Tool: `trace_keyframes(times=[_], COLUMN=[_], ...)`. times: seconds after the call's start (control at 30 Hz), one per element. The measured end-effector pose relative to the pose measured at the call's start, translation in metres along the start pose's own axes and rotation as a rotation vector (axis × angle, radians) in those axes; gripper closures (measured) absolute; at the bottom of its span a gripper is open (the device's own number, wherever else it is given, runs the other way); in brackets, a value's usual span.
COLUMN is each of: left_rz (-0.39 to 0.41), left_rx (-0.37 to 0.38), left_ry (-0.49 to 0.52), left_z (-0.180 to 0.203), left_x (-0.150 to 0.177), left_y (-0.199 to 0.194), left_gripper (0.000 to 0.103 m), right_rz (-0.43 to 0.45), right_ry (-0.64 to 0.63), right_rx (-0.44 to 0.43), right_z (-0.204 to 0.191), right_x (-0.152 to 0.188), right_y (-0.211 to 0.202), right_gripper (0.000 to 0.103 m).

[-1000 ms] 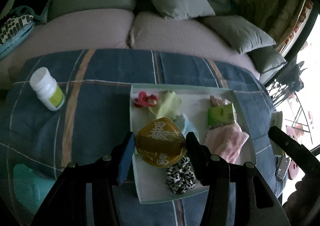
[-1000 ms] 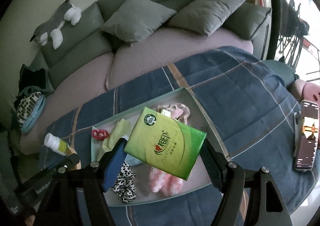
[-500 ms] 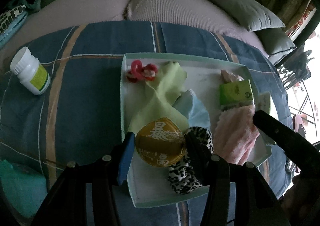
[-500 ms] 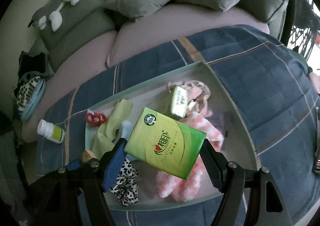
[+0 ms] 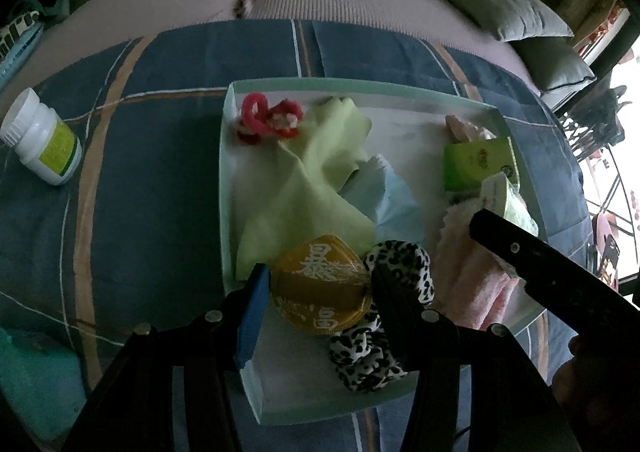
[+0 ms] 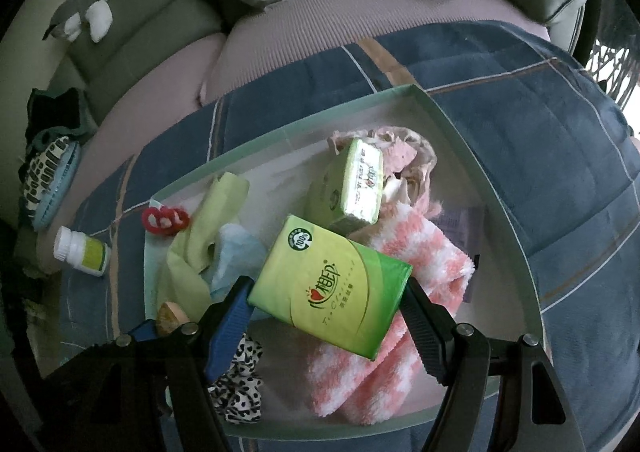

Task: Organize soft objects

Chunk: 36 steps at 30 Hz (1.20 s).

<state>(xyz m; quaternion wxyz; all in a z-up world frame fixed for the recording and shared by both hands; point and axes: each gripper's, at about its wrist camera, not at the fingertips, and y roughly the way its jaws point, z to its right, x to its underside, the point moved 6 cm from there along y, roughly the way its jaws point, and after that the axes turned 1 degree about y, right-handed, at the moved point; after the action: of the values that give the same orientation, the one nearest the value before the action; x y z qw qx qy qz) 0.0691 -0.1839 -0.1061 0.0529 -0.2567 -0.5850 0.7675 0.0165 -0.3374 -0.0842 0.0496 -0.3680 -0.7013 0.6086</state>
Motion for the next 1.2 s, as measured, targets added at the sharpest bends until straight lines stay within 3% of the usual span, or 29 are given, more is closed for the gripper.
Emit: trace_keyframes(times=[0.2,0.33,0.87,0.93,1.0,1.07,1.13,1.2], left_rz=[-0.002,0.009,0.085,0.096,0.112,0.127,0.138,0.148], left_rx=[0.004,0.007,0.009,-0.011,-0.028,-0.031,-0.04,-0.063], left_ry=[-0.01,-0.013,-0.094,-0.121,-0.151,-0.177,-0.192,-0.199], left_z=[-0.001,-0.003,-0.03,-0.039,-0.049,-0.057,-0.063,-0.07], left_x=[-0.001,-0.002,-0.011,-0.009,-0.006,-0.002,0.003,0.009], left_y=[0.001,-0.003,-0.035,-0.038,-0.043,-0.047,-0.05,-0.054], left_gripper=[0.047,0.037,0.034,0.034,0.031,0.02,0.02,0.02], right_rz=[0.005,0.004,0.05,0.057,0.066,0.071,0.076,0.079], right_ry=[-0.005,-0.01,-0.034,-0.034,-0.044,-0.055,-0.062,-0.075], right_rx=[-0.01,-0.022,-0.009,-0.003,0.005,0.014,0.018,0.017], right_z=[-0.003,-0.006,-0.013,-0.012,-0.012,-0.012,-0.011,-0.013], right_x=[0.001,0.0,0.006,0.009,0.013,0.017,0.024,0.03], right_y=[-0.004,-0.006,-0.028,-0.03,-0.034,-0.037,-0.041,-0.044], right_gripper=[0.026,0.026,0.025,0.015,0.014,0.014,0.005,0.004])
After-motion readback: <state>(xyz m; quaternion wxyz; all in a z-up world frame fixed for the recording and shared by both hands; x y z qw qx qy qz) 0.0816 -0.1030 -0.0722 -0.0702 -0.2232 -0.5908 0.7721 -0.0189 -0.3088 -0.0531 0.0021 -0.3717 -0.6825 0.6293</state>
